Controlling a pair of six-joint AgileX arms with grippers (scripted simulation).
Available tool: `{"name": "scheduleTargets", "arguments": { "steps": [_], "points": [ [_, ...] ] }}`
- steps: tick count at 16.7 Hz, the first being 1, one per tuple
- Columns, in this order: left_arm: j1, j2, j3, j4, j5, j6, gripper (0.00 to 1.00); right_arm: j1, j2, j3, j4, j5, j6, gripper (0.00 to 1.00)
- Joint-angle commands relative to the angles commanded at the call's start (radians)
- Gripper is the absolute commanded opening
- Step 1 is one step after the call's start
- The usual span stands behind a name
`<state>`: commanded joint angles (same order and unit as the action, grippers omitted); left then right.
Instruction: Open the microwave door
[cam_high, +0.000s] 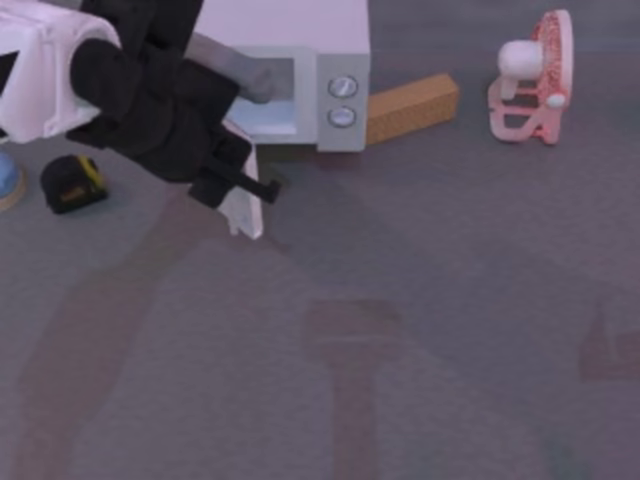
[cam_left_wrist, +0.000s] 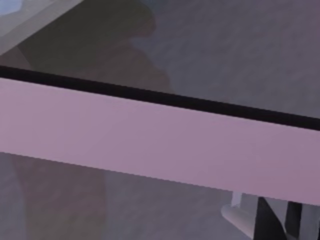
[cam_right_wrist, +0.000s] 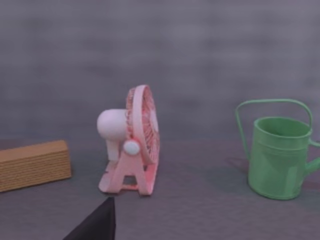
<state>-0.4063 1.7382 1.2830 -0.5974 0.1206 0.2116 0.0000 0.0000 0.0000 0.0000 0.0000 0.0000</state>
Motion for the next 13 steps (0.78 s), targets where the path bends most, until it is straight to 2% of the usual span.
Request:
{"name": "scheduleTargets", "arguments": {
  "steps": [9,13],
  "points": [
    [-0.003,0.002,-0.004,0.0,0.007,0.0,0.0,0.0,0.0,0.0,0.0,0.0,0.0,1.0],
    [0.031,-0.018,-0.026,-0.015,0.048,0.083,0.0,0.0,0.0,0.0,0.0,0.0,0.0,1.0]
  ]
}}
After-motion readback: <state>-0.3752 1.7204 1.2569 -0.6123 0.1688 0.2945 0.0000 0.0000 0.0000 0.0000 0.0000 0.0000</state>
